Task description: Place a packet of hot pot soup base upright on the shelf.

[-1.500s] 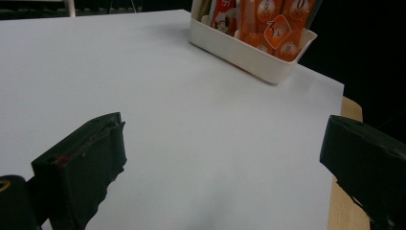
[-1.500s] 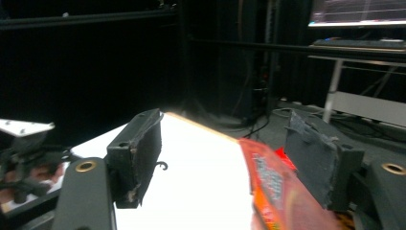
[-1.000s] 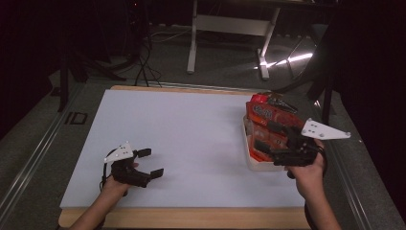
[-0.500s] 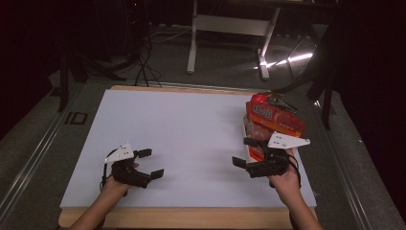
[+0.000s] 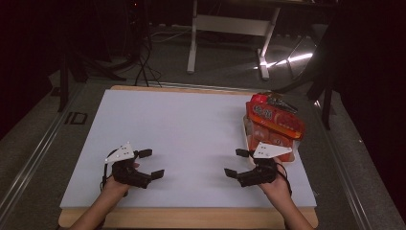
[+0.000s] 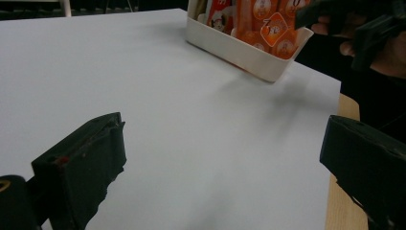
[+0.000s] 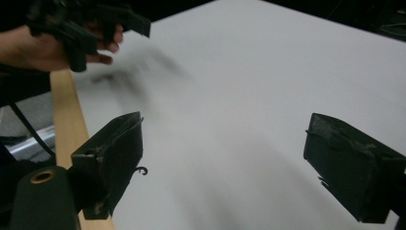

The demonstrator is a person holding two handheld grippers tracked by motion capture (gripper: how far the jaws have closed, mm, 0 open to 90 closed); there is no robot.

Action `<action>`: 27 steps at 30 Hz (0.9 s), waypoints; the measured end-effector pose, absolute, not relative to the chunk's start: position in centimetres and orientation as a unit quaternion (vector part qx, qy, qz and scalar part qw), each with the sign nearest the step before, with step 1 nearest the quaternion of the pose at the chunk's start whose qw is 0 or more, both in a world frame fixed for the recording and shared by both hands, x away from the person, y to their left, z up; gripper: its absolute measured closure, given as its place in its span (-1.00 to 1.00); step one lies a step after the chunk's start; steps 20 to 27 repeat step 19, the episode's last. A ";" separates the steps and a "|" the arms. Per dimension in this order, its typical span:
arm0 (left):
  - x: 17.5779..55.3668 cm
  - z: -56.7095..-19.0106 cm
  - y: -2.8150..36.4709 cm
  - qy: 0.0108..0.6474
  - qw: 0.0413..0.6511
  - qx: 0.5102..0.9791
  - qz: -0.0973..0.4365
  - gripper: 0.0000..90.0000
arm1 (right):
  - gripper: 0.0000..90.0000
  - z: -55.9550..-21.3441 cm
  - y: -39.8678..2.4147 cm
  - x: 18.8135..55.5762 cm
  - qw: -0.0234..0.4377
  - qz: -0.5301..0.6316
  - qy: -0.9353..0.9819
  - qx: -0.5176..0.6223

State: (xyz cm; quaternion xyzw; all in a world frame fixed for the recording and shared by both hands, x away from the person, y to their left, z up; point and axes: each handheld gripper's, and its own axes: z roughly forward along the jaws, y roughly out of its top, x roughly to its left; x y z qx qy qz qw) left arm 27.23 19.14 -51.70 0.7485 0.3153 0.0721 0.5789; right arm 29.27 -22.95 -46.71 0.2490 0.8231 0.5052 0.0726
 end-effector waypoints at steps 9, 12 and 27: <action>27.1 -51.8 18.8 0.307 0.573 0.757 0.074 -0.95 | -0.69 -48.6 -22.6 29.5 0.080 0.469 0.842 0.255; 27.0 -51.9 18.7 0.305 0.572 0.758 0.072 -0.95 | -0.69 -49.0 -22.8 29.6 0.085 0.461 0.844 0.260; 27.0 -52.0 18.5 0.303 0.573 0.758 0.067 -0.95 | -0.69 -49.4 -23.2 29.9 0.087 0.455 0.844 0.271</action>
